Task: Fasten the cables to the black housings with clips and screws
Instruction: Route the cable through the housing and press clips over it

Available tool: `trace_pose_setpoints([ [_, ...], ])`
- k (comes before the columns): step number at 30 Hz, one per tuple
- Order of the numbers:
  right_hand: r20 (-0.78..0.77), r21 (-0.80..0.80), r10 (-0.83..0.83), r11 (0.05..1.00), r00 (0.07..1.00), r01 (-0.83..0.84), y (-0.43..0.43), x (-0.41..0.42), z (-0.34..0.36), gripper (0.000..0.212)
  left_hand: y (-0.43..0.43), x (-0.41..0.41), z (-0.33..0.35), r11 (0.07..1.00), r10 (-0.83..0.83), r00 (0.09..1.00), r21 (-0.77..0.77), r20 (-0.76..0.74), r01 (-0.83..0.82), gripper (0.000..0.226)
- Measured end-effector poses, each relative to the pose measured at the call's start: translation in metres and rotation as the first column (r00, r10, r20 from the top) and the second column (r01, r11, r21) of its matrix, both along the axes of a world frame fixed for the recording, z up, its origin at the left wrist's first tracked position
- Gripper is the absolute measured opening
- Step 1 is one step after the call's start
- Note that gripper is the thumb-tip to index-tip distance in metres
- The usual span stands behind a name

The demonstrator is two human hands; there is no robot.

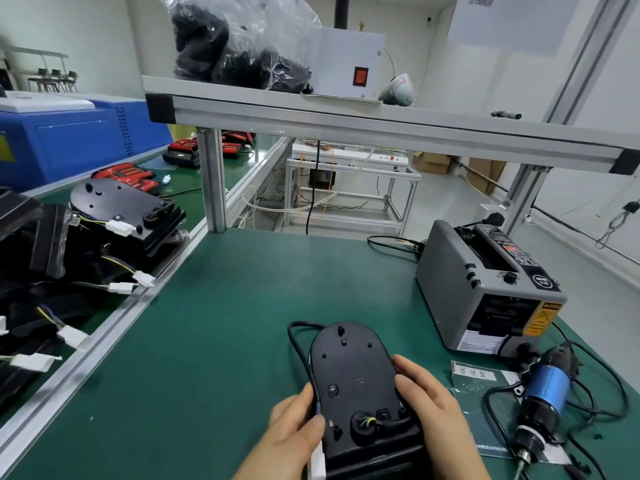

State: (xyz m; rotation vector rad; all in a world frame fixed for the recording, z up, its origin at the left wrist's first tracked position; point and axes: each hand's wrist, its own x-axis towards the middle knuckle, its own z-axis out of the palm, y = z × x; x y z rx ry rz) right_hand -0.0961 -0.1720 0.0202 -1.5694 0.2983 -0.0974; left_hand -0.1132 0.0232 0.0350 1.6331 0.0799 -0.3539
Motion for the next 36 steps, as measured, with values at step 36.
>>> trace_pose_setpoints([
  [36, 0.083, 0.262, -0.204, 0.949, 0.976, 0.176, 0.019, 0.008, 0.006, 0.037, 0.006, 0.034, -0.028, 0.972, 0.201, 0.98, -0.124, -0.009, -0.2, 0.026],
])
